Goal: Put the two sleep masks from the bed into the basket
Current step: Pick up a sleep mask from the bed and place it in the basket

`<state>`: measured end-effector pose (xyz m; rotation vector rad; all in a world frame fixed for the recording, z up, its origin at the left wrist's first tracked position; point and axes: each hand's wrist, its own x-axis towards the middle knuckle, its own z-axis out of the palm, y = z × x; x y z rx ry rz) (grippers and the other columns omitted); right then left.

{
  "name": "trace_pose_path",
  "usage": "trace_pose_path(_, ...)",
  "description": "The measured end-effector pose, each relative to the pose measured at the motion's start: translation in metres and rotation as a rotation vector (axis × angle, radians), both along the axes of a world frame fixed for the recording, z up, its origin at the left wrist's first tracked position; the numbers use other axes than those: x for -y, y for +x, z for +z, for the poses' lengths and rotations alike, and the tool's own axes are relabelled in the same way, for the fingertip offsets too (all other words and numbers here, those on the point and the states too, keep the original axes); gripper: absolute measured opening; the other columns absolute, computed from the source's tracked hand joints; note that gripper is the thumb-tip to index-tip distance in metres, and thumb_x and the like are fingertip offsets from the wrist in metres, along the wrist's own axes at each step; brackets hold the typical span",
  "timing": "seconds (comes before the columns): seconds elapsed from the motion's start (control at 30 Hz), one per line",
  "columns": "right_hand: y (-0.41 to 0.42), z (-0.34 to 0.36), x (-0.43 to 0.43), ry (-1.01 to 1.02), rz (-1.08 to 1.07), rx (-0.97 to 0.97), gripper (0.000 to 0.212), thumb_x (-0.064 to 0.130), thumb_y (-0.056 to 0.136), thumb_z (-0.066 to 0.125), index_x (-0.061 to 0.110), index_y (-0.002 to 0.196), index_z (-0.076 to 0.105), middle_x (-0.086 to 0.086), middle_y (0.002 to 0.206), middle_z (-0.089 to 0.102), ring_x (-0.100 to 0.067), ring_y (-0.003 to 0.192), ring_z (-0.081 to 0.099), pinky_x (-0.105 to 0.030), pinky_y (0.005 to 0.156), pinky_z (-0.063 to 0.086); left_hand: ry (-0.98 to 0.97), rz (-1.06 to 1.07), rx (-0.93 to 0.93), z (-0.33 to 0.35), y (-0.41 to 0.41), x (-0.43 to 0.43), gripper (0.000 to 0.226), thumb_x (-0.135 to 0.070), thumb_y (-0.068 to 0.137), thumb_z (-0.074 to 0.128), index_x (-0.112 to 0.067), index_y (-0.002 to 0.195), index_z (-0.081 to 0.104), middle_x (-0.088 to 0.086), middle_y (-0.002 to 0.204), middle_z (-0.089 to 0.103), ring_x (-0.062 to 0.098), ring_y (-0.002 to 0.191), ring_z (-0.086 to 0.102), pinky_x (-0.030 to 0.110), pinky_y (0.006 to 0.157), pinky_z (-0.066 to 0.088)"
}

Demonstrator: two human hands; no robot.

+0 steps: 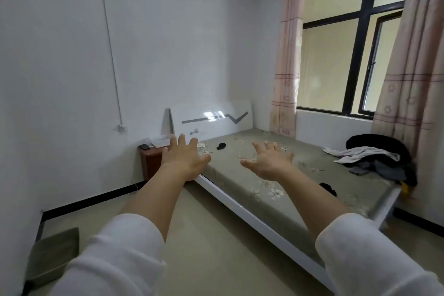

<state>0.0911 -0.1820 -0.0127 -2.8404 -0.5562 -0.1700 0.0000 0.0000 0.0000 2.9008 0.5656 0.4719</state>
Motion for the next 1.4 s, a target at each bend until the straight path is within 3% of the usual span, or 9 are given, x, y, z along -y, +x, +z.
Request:
trace_pose_path(0.17,-0.004,0.002,-0.006,-0.02,-0.008,0.028,0.077,0.065,0.088,0.036,0.029,0.151,0.011,-0.007,0.161,0.013,-0.03,0.148,0.01,-0.061,0.115,0.012,0.018,0.001,-0.034,0.001,-0.001,-0.005,0.061,-0.049,0.091,0.036,-0.019,0.143,0.028,0.012,0.15,0.029,0.032,0.139,0.019,0.046,0.107,0.029)
trace_pose_path(0.87,0.011,-0.01,-0.047,-0.013,-0.024,0.01,0.076,0.064,0.087,0.039,0.029,0.15,0.014,-0.008,0.16,0.018,-0.032,0.146,0.013,-0.06,0.113,0.011,0.019,-0.031,-0.049,-0.017,0.025,-0.054,0.062,-0.051,0.09,0.036,-0.021,0.144,0.027,0.011,0.148,0.033,0.032,0.135,0.027,0.047,0.104,0.033)
trace_pose_path(1.1,0.073,-0.023,-0.059,-0.019,-0.049,-0.008,0.076,0.065,0.087,0.039,0.029,0.15,0.016,-0.009,0.16,0.018,-0.032,0.146,0.013,-0.06,0.113,0.01,-0.023,-0.08,-0.049,-0.033,0.091,-0.066,0.063,-0.05,0.089,0.039,-0.019,0.143,0.028,0.011,0.15,0.031,0.032,0.137,0.025,0.051,0.107,0.032)
trace_pose_path(1.4,0.224,-0.03,-0.075,-0.02,-0.038,0.004,0.077,0.065,0.086,0.04,0.028,0.15,0.017,-0.009,0.157,0.023,-0.032,0.144,0.018,-0.06,0.112,0.014,-0.034,-0.098,-0.036,-0.039,0.247,-0.082,0.064,-0.05,0.089,0.038,-0.021,0.145,0.026,0.012,0.153,0.028,0.033,0.14,0.021,0.053,0.111,0.028)
